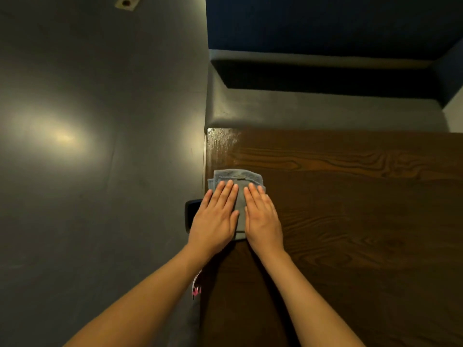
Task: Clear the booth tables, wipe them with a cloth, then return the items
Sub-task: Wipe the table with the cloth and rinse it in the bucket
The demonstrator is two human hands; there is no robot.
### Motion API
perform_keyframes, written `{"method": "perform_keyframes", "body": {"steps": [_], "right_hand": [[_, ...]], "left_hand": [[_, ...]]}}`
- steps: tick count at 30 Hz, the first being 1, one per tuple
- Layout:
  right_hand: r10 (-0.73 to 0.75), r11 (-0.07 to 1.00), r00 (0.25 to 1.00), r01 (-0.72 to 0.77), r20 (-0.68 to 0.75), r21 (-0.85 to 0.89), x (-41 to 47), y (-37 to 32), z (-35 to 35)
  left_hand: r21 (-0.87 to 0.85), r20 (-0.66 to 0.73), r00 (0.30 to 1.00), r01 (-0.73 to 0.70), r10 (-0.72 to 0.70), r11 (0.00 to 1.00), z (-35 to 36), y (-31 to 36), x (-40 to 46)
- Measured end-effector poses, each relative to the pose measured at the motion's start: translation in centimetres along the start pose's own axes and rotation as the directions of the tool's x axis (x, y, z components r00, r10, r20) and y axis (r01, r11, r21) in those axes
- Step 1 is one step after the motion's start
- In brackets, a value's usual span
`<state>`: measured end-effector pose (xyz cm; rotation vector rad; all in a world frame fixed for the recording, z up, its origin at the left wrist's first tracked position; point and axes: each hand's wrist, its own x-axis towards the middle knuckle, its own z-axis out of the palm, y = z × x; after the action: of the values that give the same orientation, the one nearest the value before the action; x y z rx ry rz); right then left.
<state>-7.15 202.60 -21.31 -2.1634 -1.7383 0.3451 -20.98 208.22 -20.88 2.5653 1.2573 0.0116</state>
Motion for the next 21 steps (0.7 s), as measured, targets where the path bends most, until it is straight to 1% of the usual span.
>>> {"method": "perform_keyframes", "body": {"steps": [5,10,16,21], "right_hand": [[0.035,0.999,0.999,-0.035,-0.007,0.010,8.2,-1.1,0.7],[0.028,1.000,0.999,-0.028,-0.016,0.003,14.5,-1.6,0.9],[0.008,1.000,1.000,-0.008,-0.012,-0.008,18.3,-0.3,0.9],[-0.003,1.000,1.000,0.003,-0.005,-0.022,18.5,0.0,1.0]], "left_hand": [[-0.007,0.026,1.000,-0.011,0.011,1.000,-1.8,-4.0,7.1],[-0.014,0.020,1.000,0.011,-0.011,1.000,-3.0,-6.3,12.6],[-0.003,0.016,1.000,-0.021,0.021,1.000,-3.7,-7.7,16.4],[-0.036,0.019,1.000,-0.012,0.013,0.999,-3.7,-7.7,16.9]]}}
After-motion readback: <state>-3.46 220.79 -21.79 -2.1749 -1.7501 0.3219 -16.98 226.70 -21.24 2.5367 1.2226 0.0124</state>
